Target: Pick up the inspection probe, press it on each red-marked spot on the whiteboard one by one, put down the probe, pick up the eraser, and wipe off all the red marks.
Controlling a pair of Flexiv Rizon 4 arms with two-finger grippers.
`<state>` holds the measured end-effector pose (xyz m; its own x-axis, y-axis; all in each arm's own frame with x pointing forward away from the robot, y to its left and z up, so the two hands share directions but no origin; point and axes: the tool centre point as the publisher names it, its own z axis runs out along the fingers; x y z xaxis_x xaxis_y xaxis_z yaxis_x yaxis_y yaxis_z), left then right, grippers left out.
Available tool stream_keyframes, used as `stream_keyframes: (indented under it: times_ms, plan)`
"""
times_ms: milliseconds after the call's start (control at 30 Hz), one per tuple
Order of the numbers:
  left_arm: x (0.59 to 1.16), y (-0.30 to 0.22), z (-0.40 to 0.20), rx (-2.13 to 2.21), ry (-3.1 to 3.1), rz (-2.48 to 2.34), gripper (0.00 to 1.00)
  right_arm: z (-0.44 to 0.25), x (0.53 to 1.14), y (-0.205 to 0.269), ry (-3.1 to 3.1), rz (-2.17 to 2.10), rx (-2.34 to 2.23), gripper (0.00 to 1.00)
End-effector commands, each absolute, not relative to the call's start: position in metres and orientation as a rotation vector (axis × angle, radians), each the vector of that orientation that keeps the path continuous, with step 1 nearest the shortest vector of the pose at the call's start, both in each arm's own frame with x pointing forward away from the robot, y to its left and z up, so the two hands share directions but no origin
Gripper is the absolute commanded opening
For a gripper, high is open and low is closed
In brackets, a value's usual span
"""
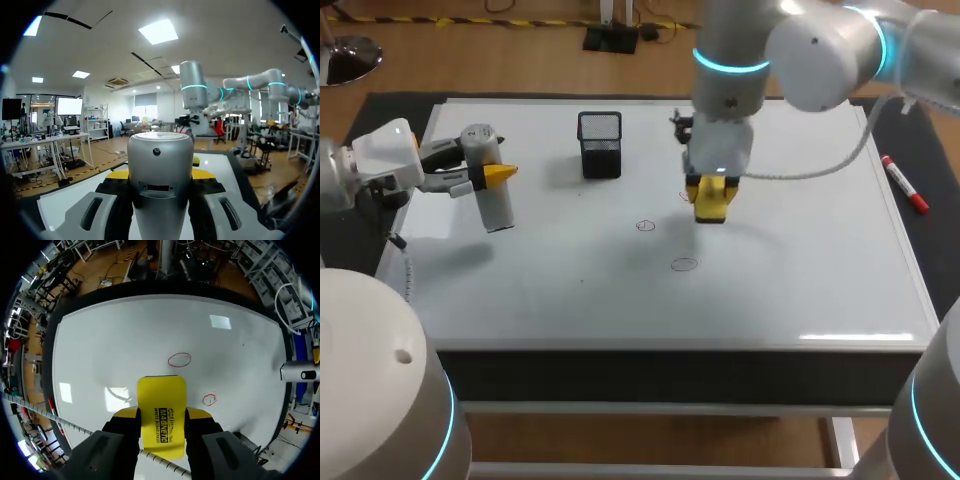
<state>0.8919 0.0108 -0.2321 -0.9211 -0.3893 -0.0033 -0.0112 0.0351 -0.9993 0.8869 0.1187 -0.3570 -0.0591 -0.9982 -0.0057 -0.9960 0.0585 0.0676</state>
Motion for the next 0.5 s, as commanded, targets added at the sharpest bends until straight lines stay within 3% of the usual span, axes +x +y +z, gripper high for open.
stream_keyframes:
  times_ms: [33,500]
  plan:
    - [0.892,0.011,-0.231,-0.410,2.039,-1.965,0.00,-0.363,0.875,0.147,-2.247,0.010,2.161,0.00]
    - [0.892,0.011,-0.231,-0.410,2.039,-1.965,0.00,-0.384,0.867,0.216,-2.138,-0.100,2.263,0.00]
